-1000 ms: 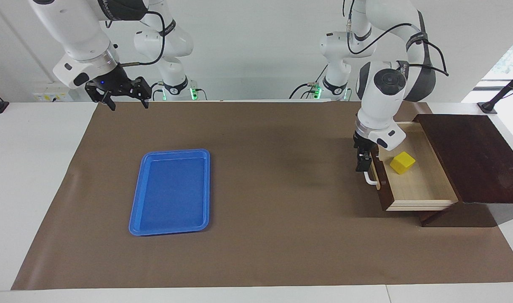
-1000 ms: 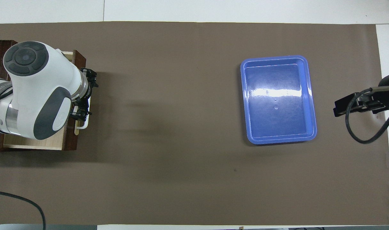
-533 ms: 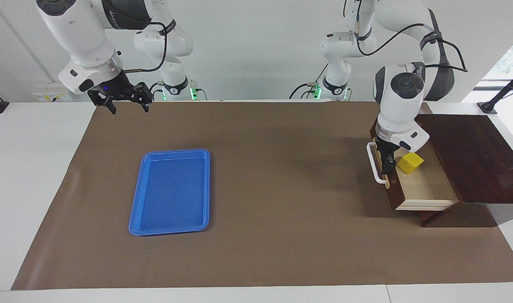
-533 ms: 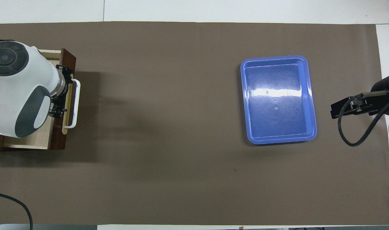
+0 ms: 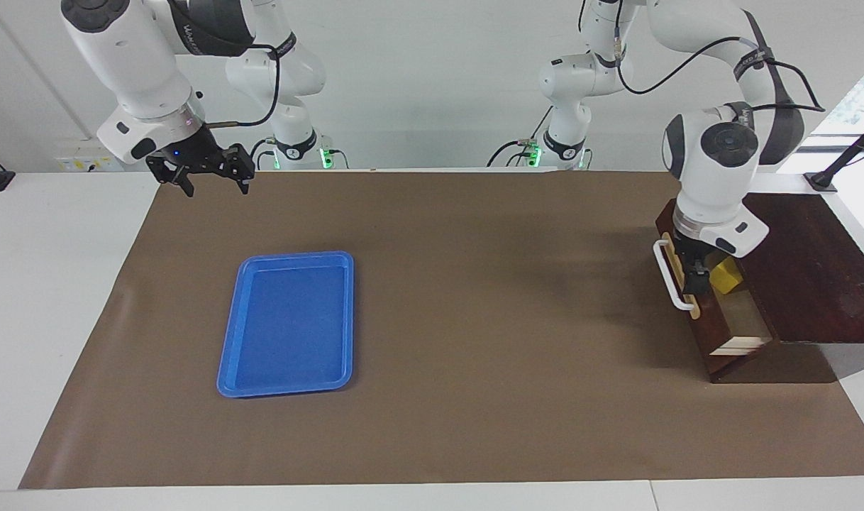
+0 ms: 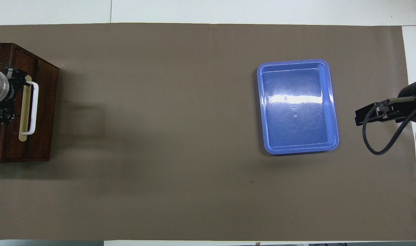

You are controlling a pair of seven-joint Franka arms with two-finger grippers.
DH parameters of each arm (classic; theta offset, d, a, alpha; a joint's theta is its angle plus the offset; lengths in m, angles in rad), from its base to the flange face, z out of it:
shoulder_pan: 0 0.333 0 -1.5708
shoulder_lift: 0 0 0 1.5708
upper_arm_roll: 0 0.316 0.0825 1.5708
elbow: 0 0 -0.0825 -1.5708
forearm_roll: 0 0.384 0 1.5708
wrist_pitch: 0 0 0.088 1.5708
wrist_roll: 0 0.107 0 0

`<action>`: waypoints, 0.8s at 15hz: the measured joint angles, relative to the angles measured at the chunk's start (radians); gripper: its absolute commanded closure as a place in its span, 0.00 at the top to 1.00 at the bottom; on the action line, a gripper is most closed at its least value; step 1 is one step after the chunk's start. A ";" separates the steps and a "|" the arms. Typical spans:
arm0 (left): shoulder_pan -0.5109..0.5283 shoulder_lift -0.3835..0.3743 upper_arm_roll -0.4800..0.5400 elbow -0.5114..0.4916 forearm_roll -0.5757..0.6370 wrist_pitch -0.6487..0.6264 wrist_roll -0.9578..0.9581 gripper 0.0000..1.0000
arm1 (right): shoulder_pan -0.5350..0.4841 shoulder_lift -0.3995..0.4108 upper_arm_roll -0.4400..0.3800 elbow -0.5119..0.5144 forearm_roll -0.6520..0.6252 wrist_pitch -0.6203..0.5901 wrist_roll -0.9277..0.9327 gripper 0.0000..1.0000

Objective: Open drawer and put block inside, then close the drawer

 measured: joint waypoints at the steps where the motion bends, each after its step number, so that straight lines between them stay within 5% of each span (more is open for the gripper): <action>1: -0.001 0.000 -0.004 0.000 0.006 -0.001 0.015 1.00 | -0.002 0.000 0.000 0.000 0.000 0.000 0.000 1.00; 6: -0.019 -0.011 -0.021 0.006 -0.007 -0.012 0.128 1.00 | -0.006 0.000 0.000 -0.001 0.000 0.004 0.000 1.00; 12: -0.035 -0.105 -0.038 0.103 -0.204 -0.272 0.685 1.00 | -0.007 0.002 -0.003 -0.019 0.000 0.023 0.000 1.00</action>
